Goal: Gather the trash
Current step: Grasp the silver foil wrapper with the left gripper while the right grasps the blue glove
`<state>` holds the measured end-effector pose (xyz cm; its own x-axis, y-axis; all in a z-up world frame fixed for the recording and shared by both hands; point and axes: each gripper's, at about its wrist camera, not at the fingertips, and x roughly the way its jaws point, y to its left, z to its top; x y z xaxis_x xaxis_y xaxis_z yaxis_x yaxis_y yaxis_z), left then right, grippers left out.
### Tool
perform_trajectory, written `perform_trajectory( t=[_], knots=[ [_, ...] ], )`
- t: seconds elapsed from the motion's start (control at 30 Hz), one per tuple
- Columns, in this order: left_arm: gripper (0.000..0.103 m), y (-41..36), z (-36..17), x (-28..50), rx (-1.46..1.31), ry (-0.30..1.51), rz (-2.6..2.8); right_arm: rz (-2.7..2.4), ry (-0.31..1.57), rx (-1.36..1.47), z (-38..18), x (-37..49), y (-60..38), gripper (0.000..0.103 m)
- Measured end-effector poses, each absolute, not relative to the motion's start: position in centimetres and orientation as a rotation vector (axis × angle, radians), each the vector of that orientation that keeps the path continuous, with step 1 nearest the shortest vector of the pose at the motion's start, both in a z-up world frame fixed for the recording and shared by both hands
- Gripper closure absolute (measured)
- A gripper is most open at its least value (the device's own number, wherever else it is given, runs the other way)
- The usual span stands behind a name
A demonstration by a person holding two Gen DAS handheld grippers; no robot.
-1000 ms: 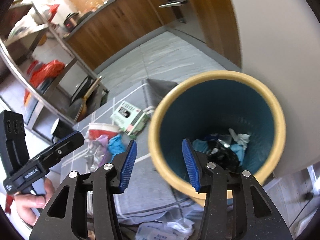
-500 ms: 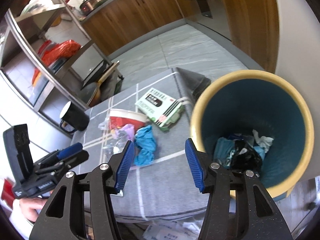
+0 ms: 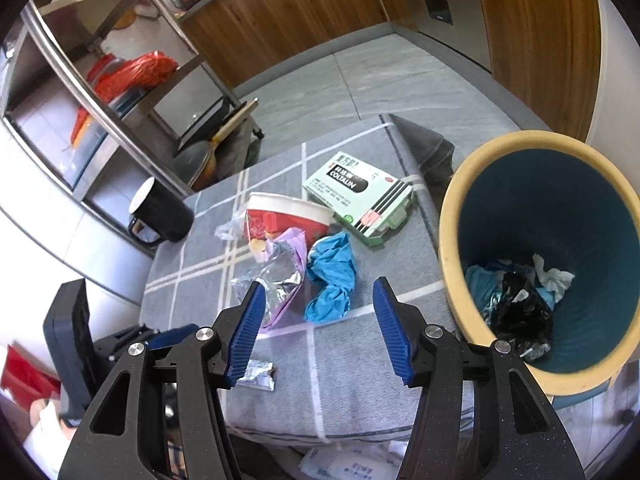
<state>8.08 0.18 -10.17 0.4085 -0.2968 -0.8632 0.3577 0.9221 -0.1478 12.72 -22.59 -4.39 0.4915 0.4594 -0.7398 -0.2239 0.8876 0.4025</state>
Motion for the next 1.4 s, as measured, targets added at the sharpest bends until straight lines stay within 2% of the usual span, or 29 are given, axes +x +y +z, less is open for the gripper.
perform_trajectory(
  t=[0.2,0.27,0.37,0.43,0.53,0.9,1.03,1.2,1.27,1.4],
  knots=[
    [0.042,-2.7,-11.9,7.4,0.197,1.123,-0.481,0.406,0.994,0.266,-5.1,12.8,-22.8,0.045],
    [0.045,-3.1,-12.6,7.4,0.226,1.144,-0.475,0.403,0.998,0.263,-5.2,12.8,-22.8,0.045],
    [0.060,-3.0,-13.2,7.5,0.251,1.158,-0.444,0.407,1.003,0.254,-5.3,12.8,-22.4,0.045],
    [0.082,-2.7,-13.5,7.7,0.257,1.169,-0.403,0.411,1.007,0.247,-5.5,12.8,-22.1,0.045],
    [0.090,-1.4,-13.6,8.2,0.217,1.176,-0.359,0.416,1.015,0.234,-5.7,12.8,-21.7,0.045],
    [0.092,3.5,-12.5,9.7,-0.043,1.165,-0.219,0.390,1.039,0.157,-7.7,13.9,-19.5,0.046],
    [0.092,4.9,-11.6,9.8,-0.113,1.129,-0.204,0.354,1.063,0.084,-9.1,14.9,-18.7,0.052],
    [0.092,4.8,-10.8,9.7,-0.136,1.091,-0.203,0.364,1.064,0.021,-10.2,15.9,-17.5,0.052],
    [0.092,4.8,-10.5,9.7,-0.151,1.079,-0.205,0.368,1.061,-0.006,-10.4,16.2,-17.0,0.055],
    [0.092,5.0,-9.8,10.1,-0.181,1.051,-0.202,0.378,1.059,-0.015,-10.9,16.7,-17.0,0.073]
  ],
)
